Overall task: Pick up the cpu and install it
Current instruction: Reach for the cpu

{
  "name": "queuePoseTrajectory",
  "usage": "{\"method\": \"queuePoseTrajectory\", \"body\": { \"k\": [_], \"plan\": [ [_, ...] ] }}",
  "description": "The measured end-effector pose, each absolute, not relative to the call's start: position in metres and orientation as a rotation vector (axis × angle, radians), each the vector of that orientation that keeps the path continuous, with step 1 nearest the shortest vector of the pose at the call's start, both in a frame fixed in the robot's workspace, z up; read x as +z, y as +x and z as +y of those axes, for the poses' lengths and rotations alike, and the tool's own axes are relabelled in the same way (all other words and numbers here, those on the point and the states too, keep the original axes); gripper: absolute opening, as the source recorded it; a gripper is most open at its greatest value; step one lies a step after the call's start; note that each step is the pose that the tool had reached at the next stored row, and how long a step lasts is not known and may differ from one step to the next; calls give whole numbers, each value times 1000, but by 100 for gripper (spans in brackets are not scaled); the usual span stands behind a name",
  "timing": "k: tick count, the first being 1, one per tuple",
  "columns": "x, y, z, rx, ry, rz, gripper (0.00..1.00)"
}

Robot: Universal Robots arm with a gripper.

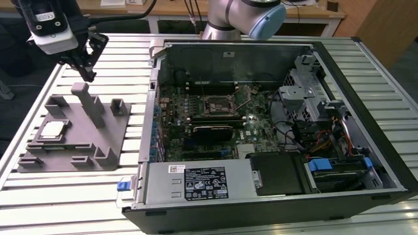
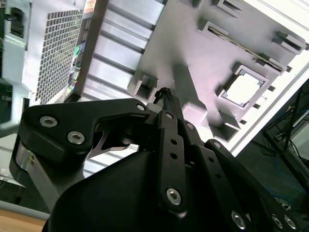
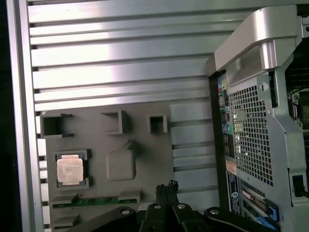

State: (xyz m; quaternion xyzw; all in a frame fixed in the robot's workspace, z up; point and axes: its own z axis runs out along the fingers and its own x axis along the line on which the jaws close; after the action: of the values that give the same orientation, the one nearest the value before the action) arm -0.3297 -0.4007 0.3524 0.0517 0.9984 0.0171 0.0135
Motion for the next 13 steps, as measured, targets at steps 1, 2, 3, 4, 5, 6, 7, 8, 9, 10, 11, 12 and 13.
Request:
{"method": "queuePoseTrajectory", "body": {
  "k": [1,2,3,4,5,6,7,8,9,10,11,12,13],
  "plan": [
    [351,-333,-401,53,162,3110,11],
    [350,-335,-401,52,163,3110,11],
    [349,-338,-401,52,165,3110,11],
    [348,-341,-401,51,166,3110,11],
    [347,-344,-401,51,167,3110,11],
    [346,-347,-401,51,168,3109,11],
    [345,-350,-401,51,169,3109,11],
    [344,-354,-401,51,170,3109,11],
    [344,-357,-401,50,170,3109,11],
    [343,-360,-401,50,171,3109,11],
    [342,-363,-401,50,172,3109,11],
    [341,-366,-401,50,173,3109,11],
    [340,-369,-401,50,174,3109,11]
  ]
}}
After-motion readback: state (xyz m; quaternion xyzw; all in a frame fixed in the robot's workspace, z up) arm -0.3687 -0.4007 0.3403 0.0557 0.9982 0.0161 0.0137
